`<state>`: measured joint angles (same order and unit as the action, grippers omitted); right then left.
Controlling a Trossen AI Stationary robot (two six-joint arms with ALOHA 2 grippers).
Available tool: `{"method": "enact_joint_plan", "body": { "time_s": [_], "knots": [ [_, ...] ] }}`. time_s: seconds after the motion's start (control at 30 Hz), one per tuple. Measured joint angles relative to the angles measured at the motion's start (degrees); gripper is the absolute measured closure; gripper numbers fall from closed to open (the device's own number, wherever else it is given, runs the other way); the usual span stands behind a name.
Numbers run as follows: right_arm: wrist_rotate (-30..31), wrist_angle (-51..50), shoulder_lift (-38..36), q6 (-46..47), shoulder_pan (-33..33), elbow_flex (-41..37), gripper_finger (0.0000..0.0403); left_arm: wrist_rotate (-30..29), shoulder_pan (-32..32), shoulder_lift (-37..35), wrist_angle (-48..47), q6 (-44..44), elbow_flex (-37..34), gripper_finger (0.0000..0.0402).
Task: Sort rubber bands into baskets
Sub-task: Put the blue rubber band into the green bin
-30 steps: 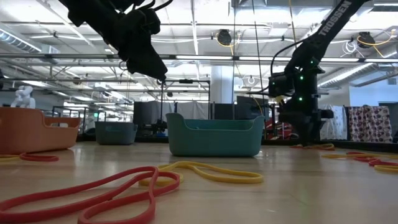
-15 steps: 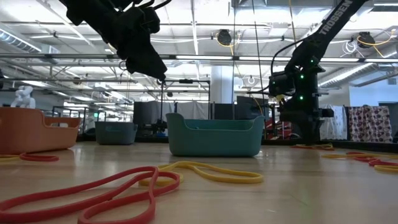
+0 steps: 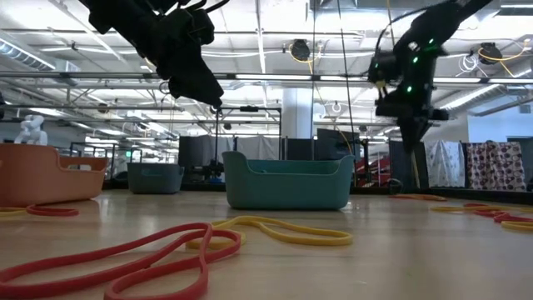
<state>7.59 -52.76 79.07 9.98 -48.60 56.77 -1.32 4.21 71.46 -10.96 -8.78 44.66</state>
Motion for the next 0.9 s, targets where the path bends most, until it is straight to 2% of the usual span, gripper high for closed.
{"method": "enact_joint_plan", "body": {
  "time_s": [0.13, 0.3, 0.4, 0.57, 0.9],
  "knots": [
    [-0.81, -1.41, -5.75, 0.21, 0.87, 0.01, 0.0403, 0.0, -0.18, 0.0, 0.42, 0.0, 0.0, 0.0199],
    [-8.25, -1.57, -12.27, 0.48, 5.11, 0.02, 0.0403, 0.0, -1.09, 1.67, 6.82, 0.22, 0.07, 0.0199],
    [-10.64, -1.44, -15.21, 2.05, 9.95, 0.01, 0.0403, 0.32, -2.23, 4.69, 13.62, 1.07, 0.1, 0.0199],
    [-10.99, 2.68, -18.54, 5.87, 20.2, -2.38, 0.0403, 2.01, -4.31, 11.72, 24.79, 4.57, 0.11, 0.0199],
    [-11.17, 14.93, -18.47, 10.15, 39.78, -8.84, 0.0402, 5.41, -7.79, 25.18, 50.08, 6.65, 0.09, 0.0199]
  ]
}}
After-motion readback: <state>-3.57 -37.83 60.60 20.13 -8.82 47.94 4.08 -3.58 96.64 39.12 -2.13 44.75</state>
